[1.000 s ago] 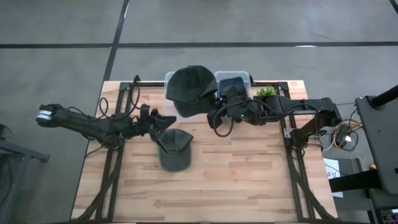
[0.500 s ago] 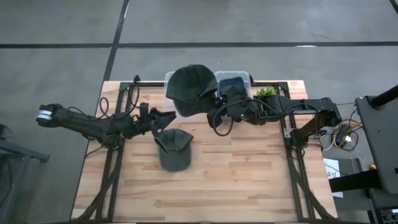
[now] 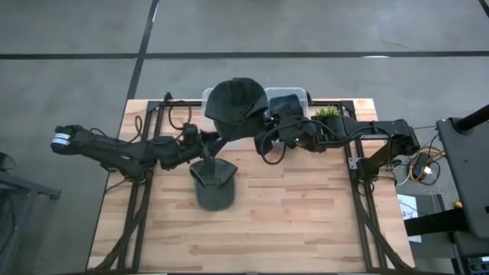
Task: Pick & Place hat
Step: Put the right gray cap into the left transparent bin
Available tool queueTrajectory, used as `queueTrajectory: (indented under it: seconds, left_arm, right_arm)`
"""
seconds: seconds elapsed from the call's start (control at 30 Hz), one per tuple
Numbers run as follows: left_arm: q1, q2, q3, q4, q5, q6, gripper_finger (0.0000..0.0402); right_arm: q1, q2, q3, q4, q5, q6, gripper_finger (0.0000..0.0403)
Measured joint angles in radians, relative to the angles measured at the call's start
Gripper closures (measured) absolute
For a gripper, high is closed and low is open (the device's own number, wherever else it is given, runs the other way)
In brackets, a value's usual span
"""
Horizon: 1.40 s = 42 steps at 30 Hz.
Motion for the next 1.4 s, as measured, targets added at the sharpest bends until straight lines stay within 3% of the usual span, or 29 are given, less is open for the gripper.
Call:
queueTrajectory:
  seconds: [0.27,0.37,0.63,1.03,1.4]
  left_arm:
    - [0.001,0.036,0.078,-0.095,-0.075,0.015,0.0218]
    - [0.01,0.047,0.083,-0.107,-0.079,0.006,0.0236]
    - [0.028,0.067,0.083,-0.121,-0.085,-0.023,0.0387]
    - [0.029,0.061,0.083,-0.12,-0.145,-0.019,0.0397]
    - [0.032,-0.017,0.083,-0.254,-0.293,-0.036,0.0397]
  right_arm:
    - [0.0,0.0,0.0,0.0,0.0,-0.002,0.039]
    - [0.001,0.0,0.0,0.001,0.0,-0.005,0.039]
    - [0.002,0.0,0.0,0.002,-0.035,-0.015,0.039]
    - [0.002,0.0,-0.002,0.006,-0.047,-0.05,0.0385]
    - [0.002,0.0,-0.004,-0.179,-0.056,-0.047,0.0318]
